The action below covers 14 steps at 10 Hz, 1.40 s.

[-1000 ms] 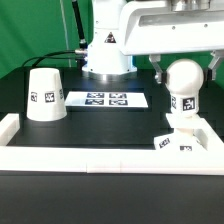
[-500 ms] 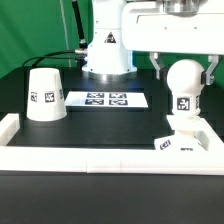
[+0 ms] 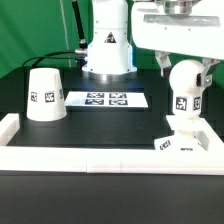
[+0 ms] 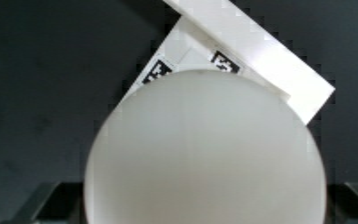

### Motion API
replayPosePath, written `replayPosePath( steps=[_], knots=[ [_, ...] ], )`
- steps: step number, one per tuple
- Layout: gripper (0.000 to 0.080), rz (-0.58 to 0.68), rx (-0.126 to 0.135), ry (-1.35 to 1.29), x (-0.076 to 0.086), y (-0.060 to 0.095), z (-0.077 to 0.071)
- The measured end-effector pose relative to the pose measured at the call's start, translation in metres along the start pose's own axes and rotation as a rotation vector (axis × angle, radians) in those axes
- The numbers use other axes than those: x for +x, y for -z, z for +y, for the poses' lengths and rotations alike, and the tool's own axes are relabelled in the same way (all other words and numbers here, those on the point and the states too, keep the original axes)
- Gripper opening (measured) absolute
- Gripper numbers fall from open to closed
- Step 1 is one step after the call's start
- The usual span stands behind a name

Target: Assemble lamp

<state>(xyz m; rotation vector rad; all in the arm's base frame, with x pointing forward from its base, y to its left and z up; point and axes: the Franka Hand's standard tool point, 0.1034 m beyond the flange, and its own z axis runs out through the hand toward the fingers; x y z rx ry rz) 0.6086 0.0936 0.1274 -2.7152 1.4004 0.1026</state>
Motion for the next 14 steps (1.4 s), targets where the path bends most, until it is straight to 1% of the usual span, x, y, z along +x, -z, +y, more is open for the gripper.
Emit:
replayPosePath(
  steps=[1,2,3,4,9,14],
  knots=[
    [0.0576,0.000,0.000,0.023,0.0001,0.0000,0.0001],
    [0.0632,0.002,0.003,0.063,0.0008,-0.0001,-0.0001],
    [0.0632,0.007,0.011,0.124,0.0035,-0.0005,0.0003],
    [0.0690,0.009,0.009,0.230,0.0043,-0.0005,0.0008],
    [0.0699,0.012,0.003,0.636,-0.0053,-0.0021,-0.0044],
    [0.0699,0.007,-0.003,1.102,-0.0040,-0.0059,-0.0023]
  ],
)
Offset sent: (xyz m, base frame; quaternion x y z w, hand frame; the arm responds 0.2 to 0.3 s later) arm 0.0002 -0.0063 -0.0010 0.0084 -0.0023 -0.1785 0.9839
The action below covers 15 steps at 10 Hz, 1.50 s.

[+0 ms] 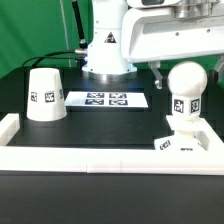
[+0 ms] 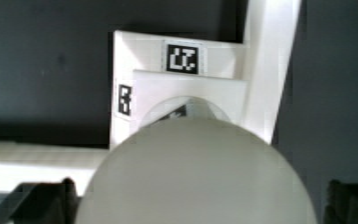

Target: Assemble lamp

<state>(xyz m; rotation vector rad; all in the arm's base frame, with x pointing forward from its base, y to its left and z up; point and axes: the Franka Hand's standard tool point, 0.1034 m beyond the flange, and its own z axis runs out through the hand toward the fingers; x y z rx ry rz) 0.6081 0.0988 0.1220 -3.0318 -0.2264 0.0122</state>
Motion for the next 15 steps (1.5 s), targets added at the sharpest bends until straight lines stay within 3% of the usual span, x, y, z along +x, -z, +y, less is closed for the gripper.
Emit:
replayPosePath(
  steps=[6,7,8,9,13,15],
  knots=[
    [0.0699,-0.008,-0.011,0.458,-0.0009,-0.0008,0.0033],
    [0.0670,-0.008,-0.010,0.494,-0.0008,-0.0007,0.0033],
    [0.0670,-0.007,-0.010,0.486,-0.0007,-0.0007,0.0034],
    [0.0576,-0.007,-0.011,0.486,-0.0007,-0.0007,0.0034],
    [0.0577,-0.007,-0.010,0.448,-0.0007,-0.0007,0.0033],
    [0.0577,-0.001,-0.010,0.201,-0.0007,-0.0010,0.0019]
  ],
)
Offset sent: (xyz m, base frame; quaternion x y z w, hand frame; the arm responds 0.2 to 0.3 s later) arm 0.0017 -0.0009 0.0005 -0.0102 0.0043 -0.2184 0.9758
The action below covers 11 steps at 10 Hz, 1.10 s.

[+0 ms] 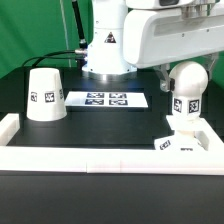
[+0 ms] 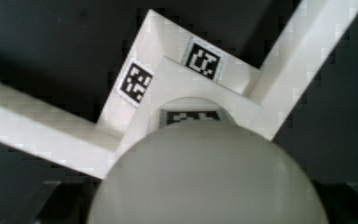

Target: Assemble lamp

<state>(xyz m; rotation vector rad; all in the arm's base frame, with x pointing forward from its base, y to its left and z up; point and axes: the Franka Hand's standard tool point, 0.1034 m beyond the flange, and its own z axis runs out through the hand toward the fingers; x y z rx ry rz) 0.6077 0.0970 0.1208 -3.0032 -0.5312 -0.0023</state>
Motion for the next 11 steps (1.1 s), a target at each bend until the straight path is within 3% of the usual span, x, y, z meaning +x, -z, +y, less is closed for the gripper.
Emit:
replayPosePath(
  steps=[11],
  knots=[
    [0.0579,0.005,0.008,-1.150,0.0008,-0.0019,-0.0077]
  ],
)
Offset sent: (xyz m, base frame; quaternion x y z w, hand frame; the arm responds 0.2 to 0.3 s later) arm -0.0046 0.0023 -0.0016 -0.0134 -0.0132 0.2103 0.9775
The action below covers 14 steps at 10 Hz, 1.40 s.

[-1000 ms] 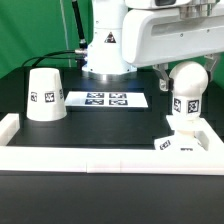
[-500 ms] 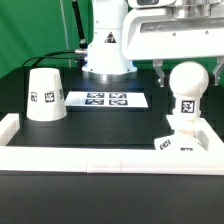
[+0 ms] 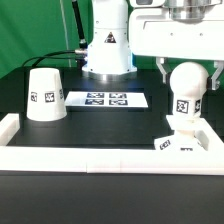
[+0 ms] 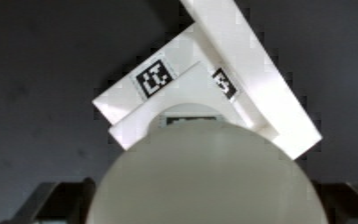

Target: Assemble lamp

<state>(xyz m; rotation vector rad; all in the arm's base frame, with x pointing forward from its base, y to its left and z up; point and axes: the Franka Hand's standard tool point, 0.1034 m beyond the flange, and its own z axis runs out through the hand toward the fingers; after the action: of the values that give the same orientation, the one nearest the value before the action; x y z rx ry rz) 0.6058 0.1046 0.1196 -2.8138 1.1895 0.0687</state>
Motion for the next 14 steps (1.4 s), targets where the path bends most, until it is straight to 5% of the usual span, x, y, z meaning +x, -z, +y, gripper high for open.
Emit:
replayPosePath(
  steps=[7,8,14],
  knots=[
    [0.0579,-0.013,0.007,-0.150,-0.0023,-0.0007,-0.0014],
    [0.0676,-0.014,0.007,-0.146,-0.0024,-0.0008,-0.0014],
    [0.0698,-0.011,0.007,0.398,-0.0027,-0.0010,-0.0015]
  ],
)
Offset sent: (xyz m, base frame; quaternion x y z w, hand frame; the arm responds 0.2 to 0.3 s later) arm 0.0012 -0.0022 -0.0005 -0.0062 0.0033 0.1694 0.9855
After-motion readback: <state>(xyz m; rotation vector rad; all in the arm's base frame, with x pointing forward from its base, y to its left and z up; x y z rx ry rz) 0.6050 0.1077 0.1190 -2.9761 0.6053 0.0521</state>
